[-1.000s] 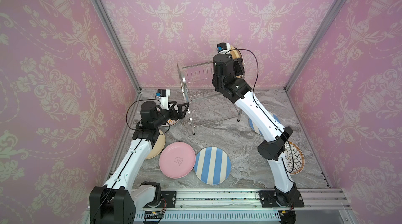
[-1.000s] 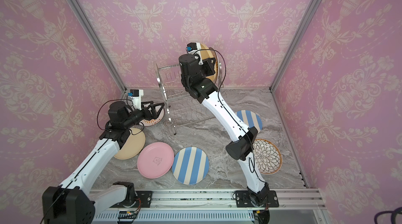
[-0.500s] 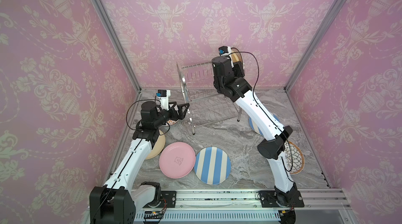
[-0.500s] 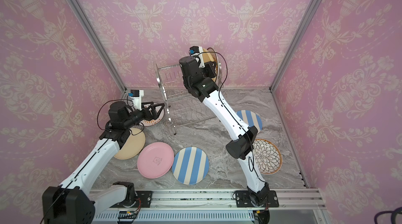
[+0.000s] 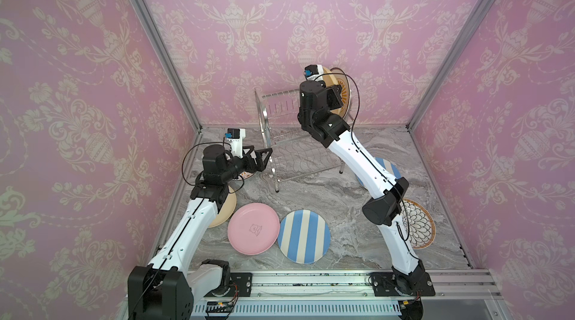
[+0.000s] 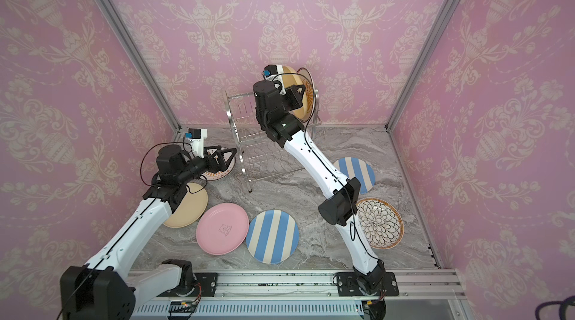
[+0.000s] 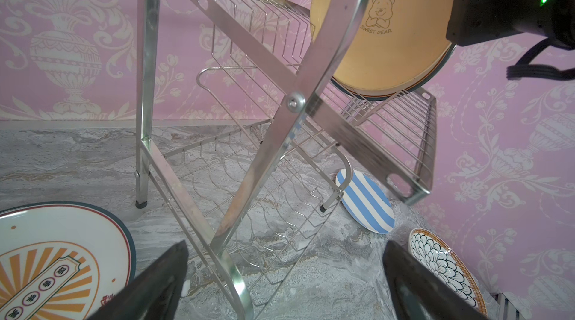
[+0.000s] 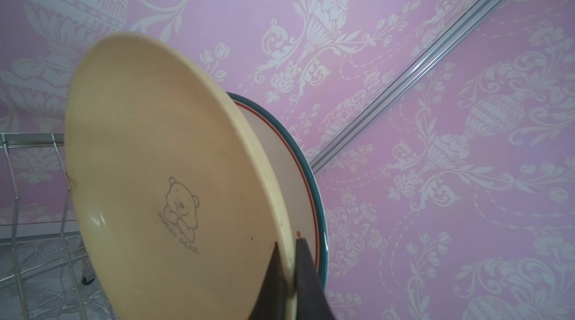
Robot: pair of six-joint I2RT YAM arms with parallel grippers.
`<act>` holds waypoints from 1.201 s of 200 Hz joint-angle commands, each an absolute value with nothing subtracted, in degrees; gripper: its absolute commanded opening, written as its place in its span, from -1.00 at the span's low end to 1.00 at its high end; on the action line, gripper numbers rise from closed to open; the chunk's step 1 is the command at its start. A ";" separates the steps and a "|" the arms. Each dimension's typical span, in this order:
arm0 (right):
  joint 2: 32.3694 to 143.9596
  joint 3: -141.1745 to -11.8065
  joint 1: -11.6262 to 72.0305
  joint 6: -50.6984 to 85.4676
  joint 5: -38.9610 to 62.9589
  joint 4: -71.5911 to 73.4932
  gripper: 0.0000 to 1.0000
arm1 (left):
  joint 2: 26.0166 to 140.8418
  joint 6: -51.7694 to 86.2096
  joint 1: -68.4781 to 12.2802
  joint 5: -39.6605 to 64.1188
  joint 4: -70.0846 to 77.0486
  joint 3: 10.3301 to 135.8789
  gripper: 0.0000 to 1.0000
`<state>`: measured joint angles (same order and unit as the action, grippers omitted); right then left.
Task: Load plates into a dish rack
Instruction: Place the plate on the dish rack.
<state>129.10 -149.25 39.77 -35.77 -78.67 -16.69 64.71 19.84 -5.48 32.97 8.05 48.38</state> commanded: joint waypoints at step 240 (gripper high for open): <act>122.52 -149.51 41.92 -30.95 -77.97 -24.97 0.22 | 64.62 17.77 -6.15 33.39 4.68 50.09 0.99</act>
<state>127.35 -149.71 41.21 -28.12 -76.49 -28.45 64.71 19.66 -5.54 32.95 7.25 48.40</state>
